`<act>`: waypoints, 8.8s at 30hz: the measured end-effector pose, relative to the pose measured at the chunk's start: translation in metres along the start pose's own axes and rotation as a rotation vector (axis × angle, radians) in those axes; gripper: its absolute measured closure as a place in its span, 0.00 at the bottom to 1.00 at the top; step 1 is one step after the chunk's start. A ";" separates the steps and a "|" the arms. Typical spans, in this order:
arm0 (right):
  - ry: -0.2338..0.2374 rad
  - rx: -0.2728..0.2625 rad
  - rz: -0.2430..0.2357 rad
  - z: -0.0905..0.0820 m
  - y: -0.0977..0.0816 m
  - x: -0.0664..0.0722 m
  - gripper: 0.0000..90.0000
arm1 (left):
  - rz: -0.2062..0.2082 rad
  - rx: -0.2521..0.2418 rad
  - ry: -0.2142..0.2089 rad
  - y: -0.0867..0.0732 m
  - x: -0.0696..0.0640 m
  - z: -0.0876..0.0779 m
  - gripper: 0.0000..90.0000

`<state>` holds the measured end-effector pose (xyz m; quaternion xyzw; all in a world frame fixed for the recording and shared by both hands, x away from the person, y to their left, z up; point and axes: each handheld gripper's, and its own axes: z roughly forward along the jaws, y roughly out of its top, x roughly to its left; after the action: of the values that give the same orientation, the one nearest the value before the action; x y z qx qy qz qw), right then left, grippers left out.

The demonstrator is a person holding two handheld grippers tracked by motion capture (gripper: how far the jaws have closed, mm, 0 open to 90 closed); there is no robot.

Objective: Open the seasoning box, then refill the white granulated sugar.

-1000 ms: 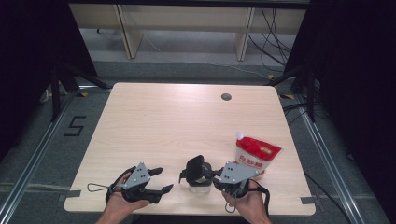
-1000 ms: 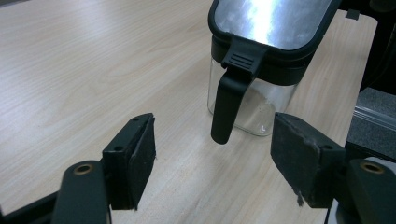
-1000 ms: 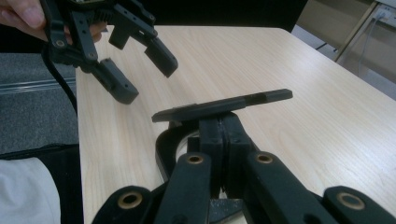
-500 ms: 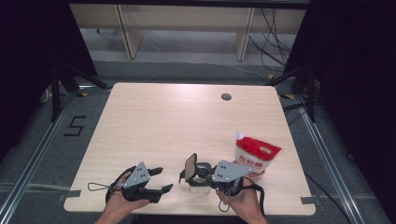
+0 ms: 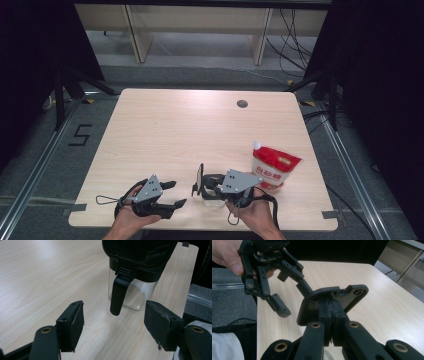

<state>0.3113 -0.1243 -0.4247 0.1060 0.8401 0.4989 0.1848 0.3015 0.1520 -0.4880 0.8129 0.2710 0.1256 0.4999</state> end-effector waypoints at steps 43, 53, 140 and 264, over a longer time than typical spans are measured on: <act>0.029 0.021 -0.017 0.010 0.008 0.001 0.99 | 0.123 0.026 -0.037 0.001 0.003 0.029 0.66; 0.027 0.017 -0.025 0.010 0.008 0.000 0.99 | 0.143 0.009 -0.079 0.002 0.008 0.041 0.80; -0.362 0.057 0.387 -0.149 -0.138 -0.010 0.40 | -0.067 0.029 0.050 -0.006 -0.003 -0.002 0.17; -0.488 0.107 -0.300 -0.093 -0.103 -0.040 0.46 | -0.002 0.012 0.067 -0.008 -0.003 -0.003 0.18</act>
<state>0.3096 -0.2619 -0.4663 0.1071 0.8022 0.3806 0.4474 0.2949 0.1554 -0.4930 0.8110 0.2891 0.1509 0.4857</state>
